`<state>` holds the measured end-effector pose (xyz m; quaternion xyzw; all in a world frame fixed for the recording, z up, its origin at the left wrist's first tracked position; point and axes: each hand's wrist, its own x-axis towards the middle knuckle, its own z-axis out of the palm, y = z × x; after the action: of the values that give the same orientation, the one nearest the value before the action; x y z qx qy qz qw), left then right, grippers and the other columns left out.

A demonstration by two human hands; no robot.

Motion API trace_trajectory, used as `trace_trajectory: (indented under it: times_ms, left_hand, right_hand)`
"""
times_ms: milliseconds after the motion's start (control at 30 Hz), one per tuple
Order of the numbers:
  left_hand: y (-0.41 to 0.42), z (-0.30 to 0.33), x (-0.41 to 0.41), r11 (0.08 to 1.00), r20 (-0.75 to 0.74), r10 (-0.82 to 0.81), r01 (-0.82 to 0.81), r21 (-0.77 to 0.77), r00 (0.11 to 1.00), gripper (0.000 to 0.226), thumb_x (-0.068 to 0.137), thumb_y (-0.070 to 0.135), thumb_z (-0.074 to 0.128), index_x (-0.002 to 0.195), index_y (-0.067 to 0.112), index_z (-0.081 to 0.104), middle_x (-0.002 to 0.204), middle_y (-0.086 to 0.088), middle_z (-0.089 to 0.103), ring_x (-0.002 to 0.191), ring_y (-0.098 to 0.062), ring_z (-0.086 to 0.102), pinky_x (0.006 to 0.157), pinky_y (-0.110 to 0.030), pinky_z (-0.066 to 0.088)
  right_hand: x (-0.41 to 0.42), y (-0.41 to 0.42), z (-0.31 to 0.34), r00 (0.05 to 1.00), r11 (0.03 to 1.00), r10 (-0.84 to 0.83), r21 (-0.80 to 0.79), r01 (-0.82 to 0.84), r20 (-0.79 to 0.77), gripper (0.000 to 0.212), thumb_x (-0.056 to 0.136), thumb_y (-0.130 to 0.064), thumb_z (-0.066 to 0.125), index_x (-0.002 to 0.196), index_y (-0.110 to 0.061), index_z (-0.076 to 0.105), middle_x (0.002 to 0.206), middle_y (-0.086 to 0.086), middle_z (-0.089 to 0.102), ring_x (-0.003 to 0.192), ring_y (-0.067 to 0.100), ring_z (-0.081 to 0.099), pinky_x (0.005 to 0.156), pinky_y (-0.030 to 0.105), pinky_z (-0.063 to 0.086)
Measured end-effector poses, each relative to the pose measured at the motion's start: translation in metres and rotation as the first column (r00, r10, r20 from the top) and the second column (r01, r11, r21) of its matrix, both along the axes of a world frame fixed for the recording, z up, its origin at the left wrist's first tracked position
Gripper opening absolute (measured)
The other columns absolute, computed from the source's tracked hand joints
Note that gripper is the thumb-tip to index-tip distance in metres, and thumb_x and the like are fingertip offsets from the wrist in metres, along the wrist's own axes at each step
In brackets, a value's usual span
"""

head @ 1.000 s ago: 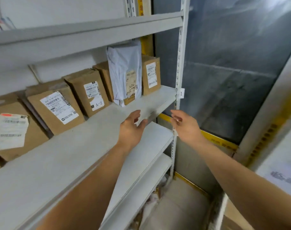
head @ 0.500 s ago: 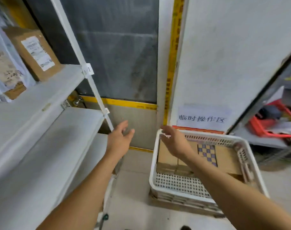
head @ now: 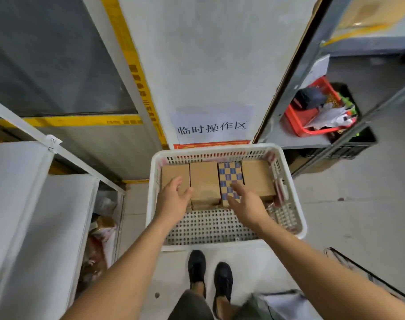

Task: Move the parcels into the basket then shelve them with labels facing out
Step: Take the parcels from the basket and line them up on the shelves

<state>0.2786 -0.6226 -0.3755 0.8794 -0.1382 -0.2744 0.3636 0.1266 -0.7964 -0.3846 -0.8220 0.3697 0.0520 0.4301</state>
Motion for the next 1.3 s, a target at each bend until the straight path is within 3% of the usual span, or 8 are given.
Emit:
trace_trajectory:
  times_ms: [167,233,367,433,533,733,1100,1300]
  left_hand:
    - [-0.064,-0.046,0.005,0.983,-0.066,-0.171,0.175,0.052,0.983,0.059,0.103,0.043,0.064,0.157,0.028,0.045,0.158,0.004,0.051,0.143,-0.018,0.050,0.118,-0.041,0.043]
    - [-0.091,-0.065,0.006,0.960,-0.093,-0.271,0.276,0.047,0.958,0.060,0.104,0.041,0.063,0.158,0.026,0.043,0.160,0.003,0.049,0.145,-0.019,0.048,0.119,-0.038,0.040]
    - [-0.143,-0.104,0.006,0.895,-0.117,-0.439,0.446,0.033,0.891,0.058,0.106,0.038,0.062,0.158,0.024,0.044,0.160,0.001,0.049,0.144,-0.019,0.048,0.112,-0.031,0.038]
    - [-0.166,-0.122,0.007,0.863,-0.122,-0.495,0.503,0.044,0.860,0.058,0.106,0.038,0.061,0.159,0.025,0.043,0.163,0.002,0.045,0.148,-0.019,0.043,0.115,-0.033,0.037]
    - [-0.199,-0.147,0.013,0.815,-0.113,-0.568,0.576,0.064,0.815,0.060,0.107,0.040,0.060,0.161,0.027,0.039,0.166,0.003,0.039,0.153,-0.021,0.037,0.120,-0.039,0.036]
    - [-0.273,-0.204,0.037,0.675,-0.015,-0.719,0.703,0.224,0.695,0.062,0.107,0.036,0.058,0.162,0.020,0.036,0.167,-0.003,0.037,0.155,-0.027,0.030,0.123,-0.045,0.030]
    - [-0.330,-0.284,0.038,0.632,0.124,-0.746,0.637,0.441,0.654,0.084,0.093,0.054,0.066,0.160,0.018,0.031,0.159,-0.010,0.036,0.149,-0.033,0.030,0.122,-0.051,0.026]
    - [-0.335,-0.287,0.030,0.598,0.125,-0.772,0.644,0.477,0.624,0.063,0.087,0.057,0.068,0.139,0.027,0.049,0.145,-0.007,0.039,0.138,-0.033,0.030,0.120,-0.053,0.023]
  right_hand:
    - [-0.015,-0.037,-0.030,0.984,0.983,-0.174,0.047,0.176,-0.043,0.049,0.106,-0.031,0.060,0.153,-0.020,0.049,0.140,-0.003,0.066,0.110,0.014,0.065,0.097,0.036,0.057]
    - [-0.018,-0.049,-0.043,0.961,0.959,-0.270,0.075,0.274,-0.053,0.052,0.106,-0.032,0.062,0.154,-0.019,0.047,0.141,-0.002,0.063,0.116,0.015,0.064,0.095,0.037,0.059]
    - [-0.024,-0.067,-0.073,0.884,0.871,-0.459,0.153,0.467,-0.088,0.060,0.104,-0.036,0.064,0.158,-0.020,0.043,0.148,0.003,0.059,0.113,0.012,0.061,0.069,0.011,0.045]
    - [-0.025,-0.075,-0.087,0.833,0.810,-0.547,0.198,0.551,-0.081,0.062,0.102,-0.037,0.067,0.157,-0.021,0.044,0.144,0.002,0.062,0.118,0.014,0.063,0.078,0.016,0.049]
    - [-0.024,-0.085,-0.110,0.764,0.727,-0.638,0.254,0.639,-0.094,0.063,0.101,-0.041,0.067,0.157,-0.023,0.044,0.142,-0.001,0.064,0.125,0.018,0.064,0.102,0.039,0.056]
    - [-0.014,-0.108,-0.170,0.636,0.560,-0.759,0.356,0.748,-0.142,0.066,0.100,-0.042,0.067,0.157,-0.018,0.044,0.144,0.001,0.062,0.125,0.022,0.063,0.110,0.049,0.052]
    - [-0.005,-0.125,-0.254,0.250,-0.005,-0.923,0.659,0.752,-0.293,0.074,0.103,-0.011,0.066,0.164,-0.008,0.025,0.154,0.014,0.052,0.133,0.026,0.058,0.118,0.042,0.044]
    - [-0.009,-0.128,-0.249,0.115,-0.184,-0.926,0.695,0.695,-0.360,0.054,0.105,-0.002,0.058,0.154,-0.010,0.037,0.127,0.010,0.066,0.110,0.022,0.065,0.092,0.033,0.053]
